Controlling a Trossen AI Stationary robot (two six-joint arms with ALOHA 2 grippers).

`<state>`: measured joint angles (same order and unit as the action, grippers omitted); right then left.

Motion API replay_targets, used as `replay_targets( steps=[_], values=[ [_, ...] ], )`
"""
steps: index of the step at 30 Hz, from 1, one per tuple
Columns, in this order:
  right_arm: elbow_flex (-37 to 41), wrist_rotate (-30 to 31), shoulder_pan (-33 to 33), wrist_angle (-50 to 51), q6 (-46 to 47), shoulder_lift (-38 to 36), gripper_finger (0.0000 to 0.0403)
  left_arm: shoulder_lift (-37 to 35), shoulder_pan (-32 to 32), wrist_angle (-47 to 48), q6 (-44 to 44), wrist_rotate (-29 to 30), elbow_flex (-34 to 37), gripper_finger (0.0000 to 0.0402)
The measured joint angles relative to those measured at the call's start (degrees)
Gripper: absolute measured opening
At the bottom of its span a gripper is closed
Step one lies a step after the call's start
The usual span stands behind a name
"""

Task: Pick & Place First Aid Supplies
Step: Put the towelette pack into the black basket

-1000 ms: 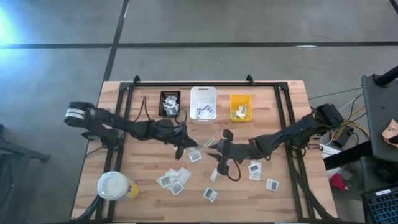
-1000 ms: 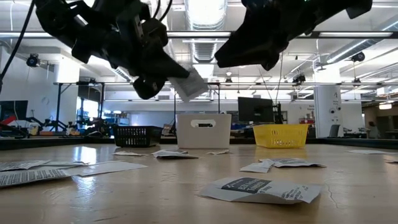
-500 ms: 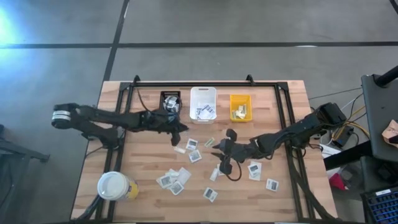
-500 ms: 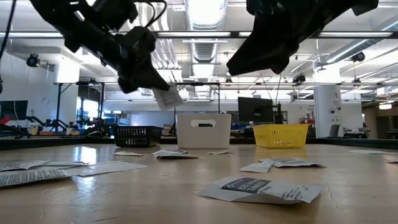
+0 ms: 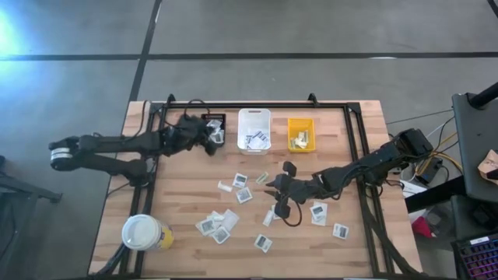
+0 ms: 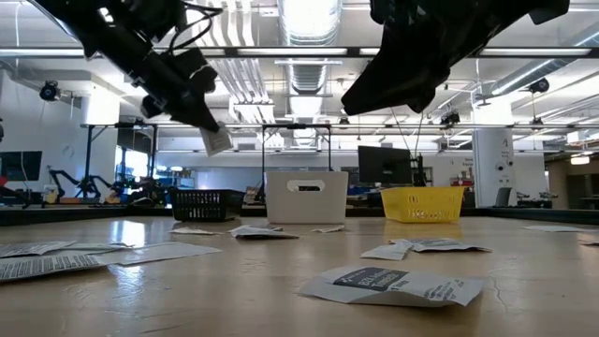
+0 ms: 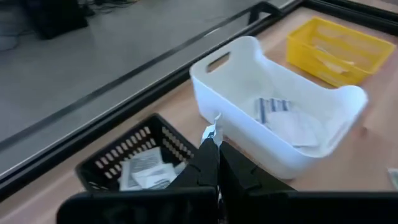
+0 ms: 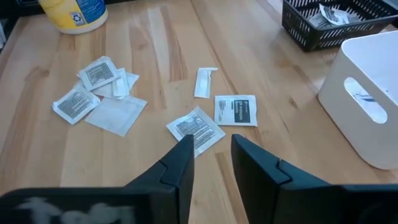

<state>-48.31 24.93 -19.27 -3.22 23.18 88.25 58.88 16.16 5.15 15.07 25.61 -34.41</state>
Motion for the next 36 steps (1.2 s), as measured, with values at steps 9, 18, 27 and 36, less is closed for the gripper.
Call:
replay_targets(
  steps=[9, 18, 27, 36],
  values=[
    [0.0, 0.0, 0.0, 0.0, 0.5, 0.0, 0.0096, 4.0, 5.4, -0.2, 4.9, 0.0, 0.1, 0.0],
    [0.0, 0.1, 0.0, 0.0, 2.4, 0.0, 0.0105, 11.1, 5.8, -0.6, 8.9, -1.4, 0.1, 0.0],
    [0.0, -3.9, 0.0, 0.0, 3.5, 0.0, 0.0088, 14.5, 7.2, -1.9, 8.7, -5.3, -1.0, 0.0004],
    [0.0, -4.4, -0.4, 0.0, 3.4, 0.0, 0.0072, 14.4, 9.5, -1.7, 6.7, -5.2, -1.0, 0.0025]
  ],
)
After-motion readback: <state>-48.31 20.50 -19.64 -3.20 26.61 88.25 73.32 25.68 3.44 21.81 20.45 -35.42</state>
